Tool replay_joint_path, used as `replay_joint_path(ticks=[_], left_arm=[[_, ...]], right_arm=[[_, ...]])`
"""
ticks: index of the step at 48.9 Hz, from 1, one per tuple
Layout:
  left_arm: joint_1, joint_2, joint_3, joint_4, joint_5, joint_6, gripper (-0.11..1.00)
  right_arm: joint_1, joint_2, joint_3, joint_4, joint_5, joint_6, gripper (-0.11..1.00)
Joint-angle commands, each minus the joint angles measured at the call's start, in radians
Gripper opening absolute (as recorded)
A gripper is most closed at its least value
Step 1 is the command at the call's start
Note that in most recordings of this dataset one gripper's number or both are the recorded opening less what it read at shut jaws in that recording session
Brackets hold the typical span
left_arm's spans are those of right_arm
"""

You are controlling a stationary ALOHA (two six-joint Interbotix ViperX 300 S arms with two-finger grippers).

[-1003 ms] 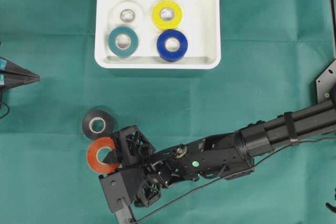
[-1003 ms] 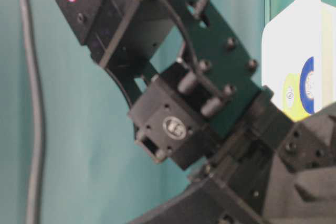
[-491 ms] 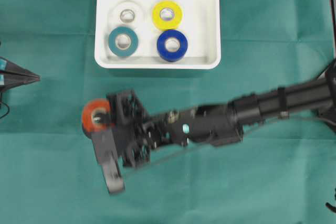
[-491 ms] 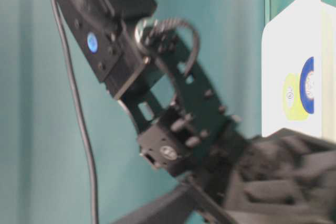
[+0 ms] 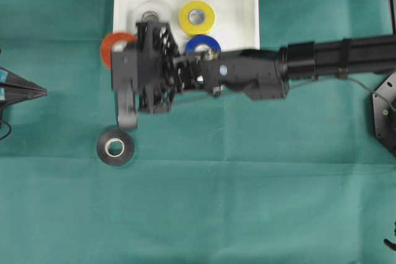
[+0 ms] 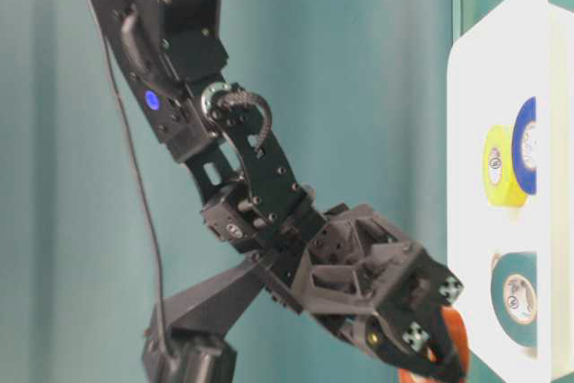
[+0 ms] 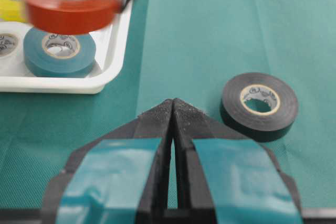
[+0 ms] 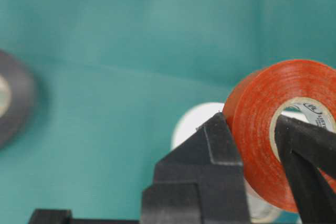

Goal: Put the tape into the white case with the right arm.
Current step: 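Lift the orange-red roll and place it in the tray's right side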

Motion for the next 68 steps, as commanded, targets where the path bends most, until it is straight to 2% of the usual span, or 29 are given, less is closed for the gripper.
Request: replay_joint_path(ticks=[1, 12, 19, 27, 36, 51, 59, 68], left_arm=[[0.002, 0.009, -0.014, 0.0, -0.008, 0.002, 0.0], [0.002, 0.009, -0.014, 0.0, -0.009, 0.002, 0.0], [0.002, 0.009, -0.012, 0.0, -0.009, 0.002, 0.0], [0.002, 0.009, -0.014, 0.002, -0.009, 0.002, 0.0], [0.002, 0.009, -0.014, 0.0, -0.009, 0.002, 0.0], [0.002, 0.009, -0.014, 0.0, -0.009, 0.002, 0.0], [0.002, 0.009, -0.014, 0.0, -0.008, 0.002, 0.0], [0.002, 0.008, -0.014, 0.0, -0.009, 0.002, 0.0]], right_arm=[[-0.031, -0.051, -0.011, -0.002, -0.034, 0.003, 0.02], [-0.103, -0.051, -0.003, -0.003, -0.051, 0.005, 0.02], [-0.124, -0.066, 0.038, -0.003, -0.046, 0.005, 0.02], [-0.15, -0.143, 0.152, -0.002, -0.058, 0.011, 0.02], [-0.189, -0.267, 0.327, -0.002, -0.12, 0.012, 0.02], [-0.295, -0.402, 0.572, 0.0, -0.233, 0.012, 0.02], [-0.318, -0.431, 0.643, -0.002, -0.265, 0.011, 0.02], [-0.327, -0.437, 0.661, -0.002, -0.268, 0.009, 0.02]])
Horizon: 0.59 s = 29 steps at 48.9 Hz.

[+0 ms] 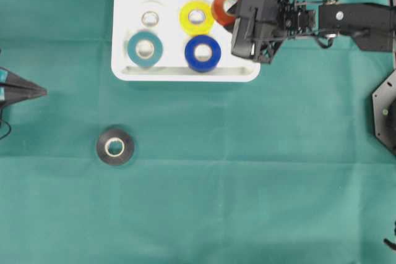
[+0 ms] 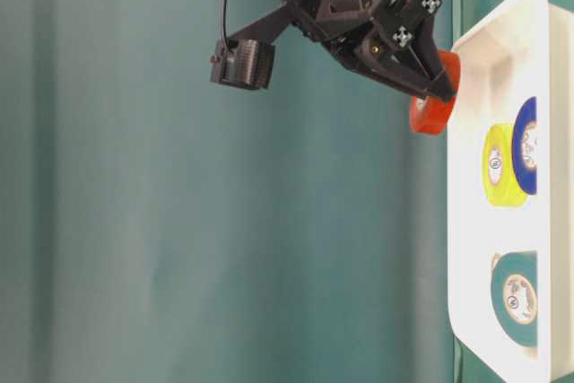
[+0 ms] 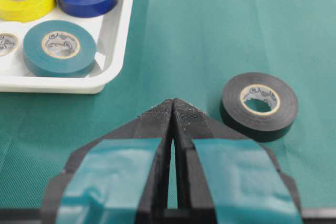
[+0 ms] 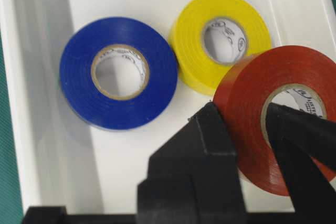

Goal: Put the tape into the white case with the right arm.
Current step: 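Lift the orange-red roll and place it in the tray's right side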

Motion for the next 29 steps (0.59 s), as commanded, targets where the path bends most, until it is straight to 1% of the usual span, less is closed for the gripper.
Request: replay_joint_path(ticks=[1, 21, 24, 26, 29], left_arm=[[0.003, 0.009, -0.014, 0.0, -0.011, 0.0, 0.0], [0.003, 0.009, -0.014, 0.0, -0.011, 0.0, 0.0], [0.003, 0.008, -0.014, 0.0, -0.009, 0.0, 0.0], [0.003, 0.009, -0.014, 0.0, -0.011, 0.0, 0.0], [0.003, 0.009, -0.014, 0.0, -0.011, 0.0, 0.0]], right_arm=[[-0.006, -0.031, -0.008, -0.002, -0.011, -0.002, 0.02], [-0.012, -0.029, -0.005, -0.002, -0.043, -0.005, 0.02], [-0.014, -0.031, -0.005, -0.002, -0.04, -0.005, 0.1], [-0.014, -0.029, -0.003, -0.003, -0.038, -0.005, 0.19], [-0.014, -0.031, -0.002, -0.002, -0.038, -0.008, 0.35]])
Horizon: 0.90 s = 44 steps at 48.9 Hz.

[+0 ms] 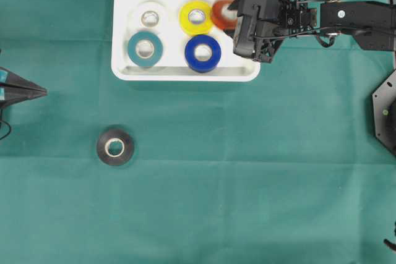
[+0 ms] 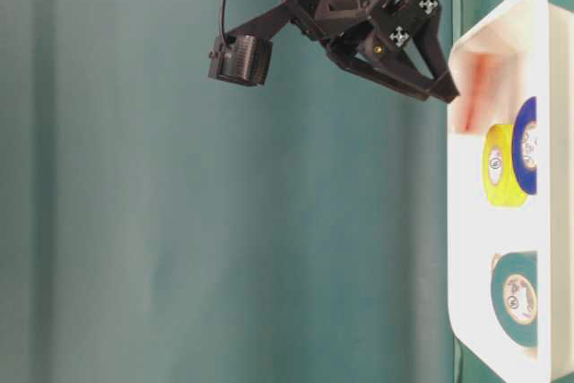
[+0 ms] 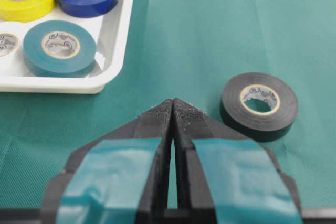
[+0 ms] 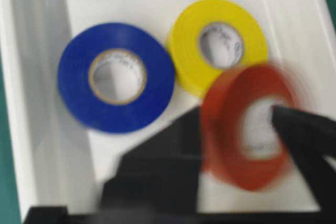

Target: Put the tape into the white case with the right arm.

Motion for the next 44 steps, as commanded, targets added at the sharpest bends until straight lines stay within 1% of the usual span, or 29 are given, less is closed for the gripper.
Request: replay_joint_path(ticks=[1, 5, 6, 7, 11, 17, 23, 33, 44], left_arm=[[0.003, 0.009, -0.014, -0.002, -0.008, 0.0, 0.0], [0.003, 0.009, -0.014, -0.002, -0.009, 0.0, 0.0], [0.003, 0.009, -0.014, -0.002, -0.008, 0.0, 0.0], [0.003, 0.009, -0.014, -0.002, -0.009, 0.0, 0.0], [0.003, 0.009, -0.014, -0.002, -0.008, 0.0, 0.0], [0.003, 0.009, -0.014, -0.002, -0.009, 0.0, 0.0], [0.003, 0.009, -0.014, -0.002, -0.009, 0.0, 0.0], [0.003, 0.009, -0.014, -0.002, -0.009, 0.0, 0.0], [0.003, 0.009, -0.014, -0.002, -0.009, 0.0, 0.0]], right_arm=[[-0.003, -0.031, -0.006, -0.003, -0.006, -0.002, 0.42], [-0.003, -0.031, -0.003, -0.002, -0.006, -0.002, 0.68], [-0.003, -0.031, -0.002, -0.003, -0.006, -0.002, 0.73], [-0.003, -0.031, -0.002, -0.002, -0.006, -0.002, 0.76], [-0.003, -0.031, 0.005, -0.003, -0.005, -0.002, 0.73], [-0.005, -0.035, 0.018, -0.003, -0.005, -0.002, 0.73], [-0.008, -0.063, 0.052, -0.003, -0.003, -0.002, 0.73], [-0.009, -0.179, 0.158, -0.003, 0.006, -0.002, 0.73], [-0.009, -0.322, 0.305, -0.003, -0.006, 0.0, 0.73]])
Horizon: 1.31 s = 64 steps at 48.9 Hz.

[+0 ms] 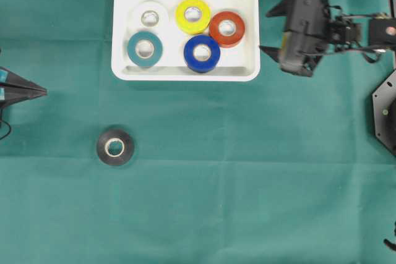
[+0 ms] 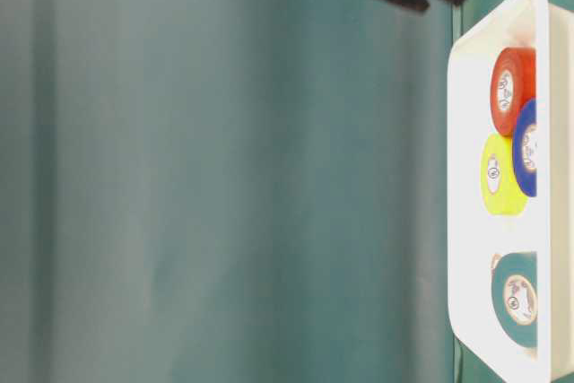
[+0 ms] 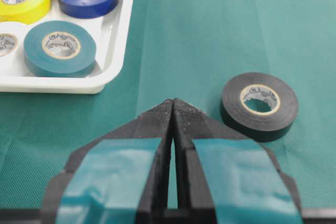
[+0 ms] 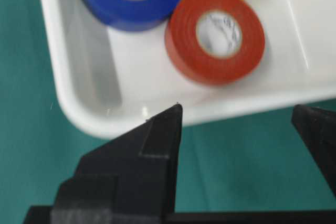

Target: Put the tape into the white case with the right arm.

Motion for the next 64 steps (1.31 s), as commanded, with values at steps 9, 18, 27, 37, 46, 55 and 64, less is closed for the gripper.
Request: replay_joint_path(ticks=[9, 18, 27, 37, 46, 55, 64], left_arm=[[0.002, 0.009, -0.012, -0.002, -0.009, 0.0, 0.0], [0.002, 0.009, -0.012, -0.002, -0.009, 0.0, 0.0], [0.002, 0.009, -0.012, -0.002, -0.009, 0.0, 0.0], [0.002, 0.009, -0.012, -0.002, -0.009, 0.0, 0.0], [0.002, 0.009, -0.012, -0.002, -0.009, 0.0, 0.0], [0.002, 0.009, -0.012, -0.002, -0.009, 0.0, 0.0], [0.002, 0.009, -0.012, -0.002, -0.009, 0.0, 0.0]], right_arm=[[-0.003, -0.155, 0.121, -0.002, -0.028, 0.0, 0.73], [-0.003, -0.268, 0.199, -0.002, -0.029, 0.0, 0.73], [-0.003, -0.351, 0.256, 0.0, -0.051, 0.003, 0.73], [-0.002, -0.368, 0.278, 0.0, -0.104, 0.005, 0.73], [0.029, -0.362, 0.287, 0.0, -0.123, 0.006, 0.73], [0.117, -0.368, 0.318, 0.0, -0.123, 0.008, 0.73], [0.258, -0.371, 0.334, 0.006, -0.118, 0.012, 0.72]])
